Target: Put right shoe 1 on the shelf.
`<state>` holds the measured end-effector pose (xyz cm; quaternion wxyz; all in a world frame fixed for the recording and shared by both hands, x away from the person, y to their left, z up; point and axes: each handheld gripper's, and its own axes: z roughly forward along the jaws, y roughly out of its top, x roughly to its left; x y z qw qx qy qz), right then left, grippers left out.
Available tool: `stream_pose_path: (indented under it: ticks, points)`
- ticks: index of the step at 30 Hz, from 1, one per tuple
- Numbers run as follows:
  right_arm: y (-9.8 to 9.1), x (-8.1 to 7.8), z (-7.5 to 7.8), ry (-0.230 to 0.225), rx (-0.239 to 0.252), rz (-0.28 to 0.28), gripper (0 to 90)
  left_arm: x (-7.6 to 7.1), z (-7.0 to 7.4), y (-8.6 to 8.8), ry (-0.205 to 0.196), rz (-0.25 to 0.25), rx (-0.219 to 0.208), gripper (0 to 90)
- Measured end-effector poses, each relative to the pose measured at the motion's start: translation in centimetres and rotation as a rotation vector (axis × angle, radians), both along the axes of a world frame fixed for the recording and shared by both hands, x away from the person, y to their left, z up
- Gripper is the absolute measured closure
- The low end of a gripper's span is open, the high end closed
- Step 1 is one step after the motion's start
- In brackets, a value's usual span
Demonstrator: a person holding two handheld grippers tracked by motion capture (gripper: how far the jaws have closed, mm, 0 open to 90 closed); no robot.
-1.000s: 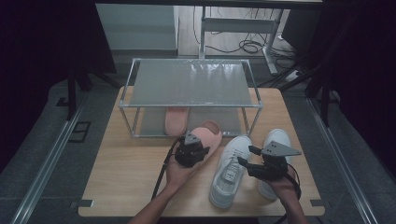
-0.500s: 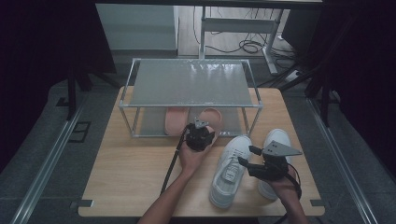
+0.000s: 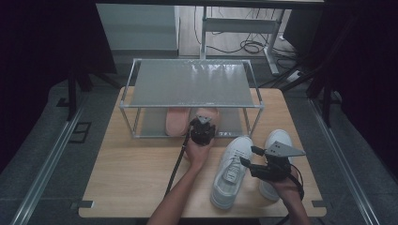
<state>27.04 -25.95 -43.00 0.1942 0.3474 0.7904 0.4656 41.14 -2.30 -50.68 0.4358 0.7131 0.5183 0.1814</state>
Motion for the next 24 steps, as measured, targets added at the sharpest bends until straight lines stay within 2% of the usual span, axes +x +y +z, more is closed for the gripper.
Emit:
stream_pose_path:
  ticks: [3, 9, 12, 15, 19, 24]
  points:
    - [0.0, 0.0, 0.0, 0.002, 0.003, 0.001, 38.0, 0.5, 0.1, 0.1, 0.002, 0.031, -0.02, 82.6]
    - [-0.2, -0.1, 0.1, 0.002, 0.004, -0.002, 37.9, 1.5, -0.1, -0.2, 0.011, 0.056, -0.014, 81.6]
    - [-0.2, -0.1, 0.1, -0.002, 0.004, -0.004, 37.9, 1.7, -0.1, -0.3, 0.013, 0.058, -0.005, 76.9]
    - [-0.2, -0.2, 0.1, -0.004, 0.005, -0.007, 37.9, 1.4, 0.0, -0.4, 0.015, 0.048, -0.006, 65.6]
    - [-0.2, -0.2, 0.1, -0.002, 0.002, -0.006, 37.9, 0.7, 0.5, -0.1, 0.022, 0.018, -0.013, 59.3]
    - [-0.2, -0.2, 0.1, -0.003, 0.002, -0.009, 37.9, -0.7, 1.2, 1.2, 0.015, -0.007, -0.018, 55.7]
